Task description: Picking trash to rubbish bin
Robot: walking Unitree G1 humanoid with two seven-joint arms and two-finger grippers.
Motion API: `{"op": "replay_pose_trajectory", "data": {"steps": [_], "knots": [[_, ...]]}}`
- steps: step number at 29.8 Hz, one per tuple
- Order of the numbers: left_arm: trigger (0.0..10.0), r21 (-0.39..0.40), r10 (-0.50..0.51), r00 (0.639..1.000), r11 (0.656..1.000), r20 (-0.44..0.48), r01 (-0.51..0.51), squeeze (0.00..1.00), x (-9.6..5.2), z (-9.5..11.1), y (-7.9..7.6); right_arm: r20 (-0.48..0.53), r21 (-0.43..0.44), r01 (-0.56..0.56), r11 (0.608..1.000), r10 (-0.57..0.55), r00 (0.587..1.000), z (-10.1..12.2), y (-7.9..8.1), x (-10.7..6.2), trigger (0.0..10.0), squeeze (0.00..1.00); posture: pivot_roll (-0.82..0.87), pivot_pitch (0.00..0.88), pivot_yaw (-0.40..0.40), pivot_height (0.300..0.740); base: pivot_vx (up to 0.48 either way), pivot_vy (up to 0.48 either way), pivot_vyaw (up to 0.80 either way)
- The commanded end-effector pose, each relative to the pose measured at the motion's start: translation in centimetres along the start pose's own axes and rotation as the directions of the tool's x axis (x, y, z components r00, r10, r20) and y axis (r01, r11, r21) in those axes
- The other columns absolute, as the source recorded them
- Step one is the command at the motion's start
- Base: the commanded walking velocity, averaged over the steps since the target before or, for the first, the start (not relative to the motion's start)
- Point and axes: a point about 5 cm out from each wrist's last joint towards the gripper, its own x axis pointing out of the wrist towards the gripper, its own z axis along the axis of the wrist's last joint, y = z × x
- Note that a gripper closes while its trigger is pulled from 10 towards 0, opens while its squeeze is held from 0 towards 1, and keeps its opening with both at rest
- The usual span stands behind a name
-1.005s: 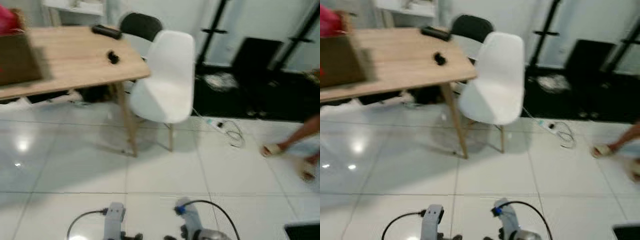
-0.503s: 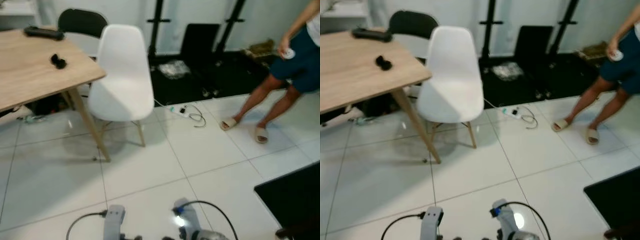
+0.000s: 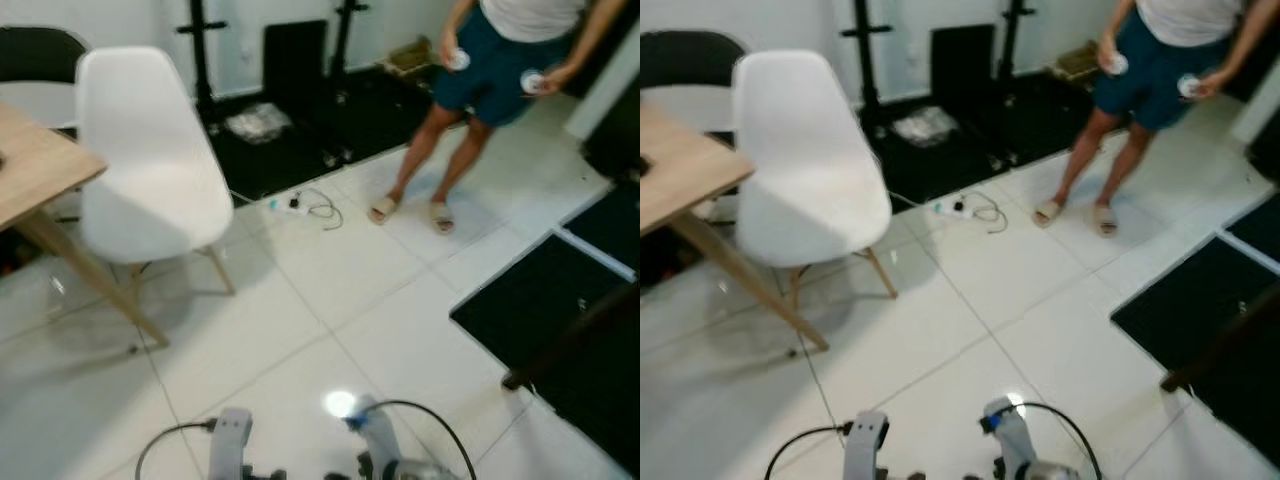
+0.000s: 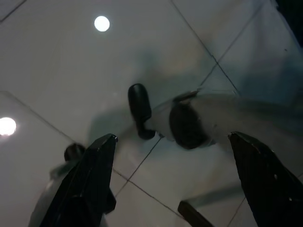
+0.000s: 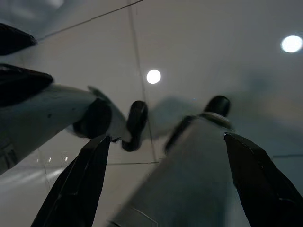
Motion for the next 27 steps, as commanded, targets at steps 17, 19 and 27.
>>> {"op": "replay_pose_trajectory", "data": {"steps": [17, 19, 27], "knots": [[10.0, -0.009, -0.003, 1.0, 1.0, -0.02, 0.003, 0.0, -0.07, -0.68, -0.1, -0.017, 0.008, 0.005, 1.0, -0.005, 1.0, -0.52, -0.05, -0.09, 10.0, 0.0, 0.03, 0.09, -0.042, 0.74, 0.0, 0.0, -0.79], [10.0, -0.008, -0.005, 1.0, 1.0, -0.021, 0.004, 0.0, -0.06, -0.68, -0.14, -0.019, 0.005, 0.006, 1.0, -0.006, 1.0, -0.54, -0.07, -0.1, 10.0, 0.0, 0.03, 0.089, -0.043, 0.74, 0.0, 0.0, -0.79], [10.0, -0.005, -0.008, 1.0, 1.0, -0.022, 0.008, 0.0, 0.0, -0.67, -0.25, -0.025, -0.003, 0.009, 1.0, -0.009, 1.0, -0.61, -0.14, -0.14, 10.0, 0.0, 0.04, 0.083, -0.049, 0.74, 0.0, 0.0, -0.79]]}}
